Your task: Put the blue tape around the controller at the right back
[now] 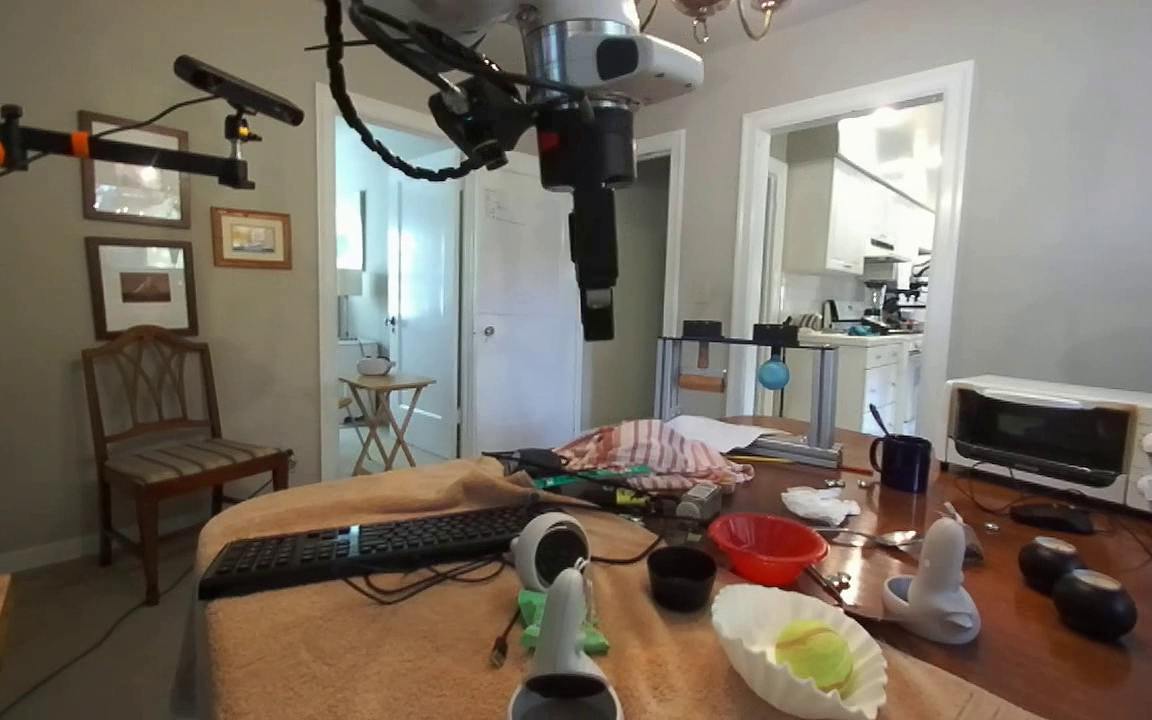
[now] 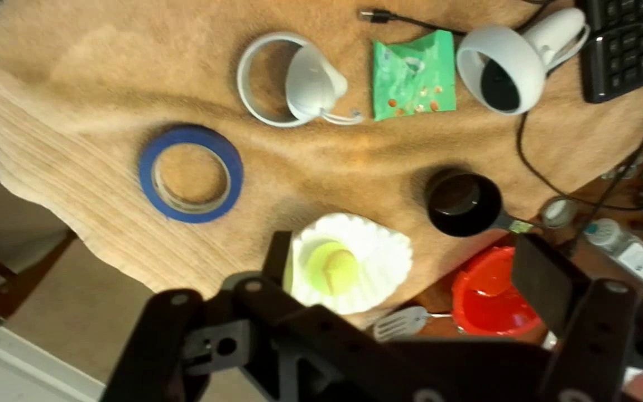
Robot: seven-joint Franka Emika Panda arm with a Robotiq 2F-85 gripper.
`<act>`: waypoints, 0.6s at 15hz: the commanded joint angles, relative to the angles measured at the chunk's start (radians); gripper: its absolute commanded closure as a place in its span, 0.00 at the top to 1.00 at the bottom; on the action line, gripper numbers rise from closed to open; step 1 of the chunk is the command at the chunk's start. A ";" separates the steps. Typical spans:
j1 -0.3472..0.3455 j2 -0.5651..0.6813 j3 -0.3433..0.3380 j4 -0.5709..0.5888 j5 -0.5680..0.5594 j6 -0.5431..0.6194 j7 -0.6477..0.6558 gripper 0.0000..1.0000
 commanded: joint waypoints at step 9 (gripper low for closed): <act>-0.046 -0.002 -0.009 -0.186 -0.062 0.009 0.296 1.00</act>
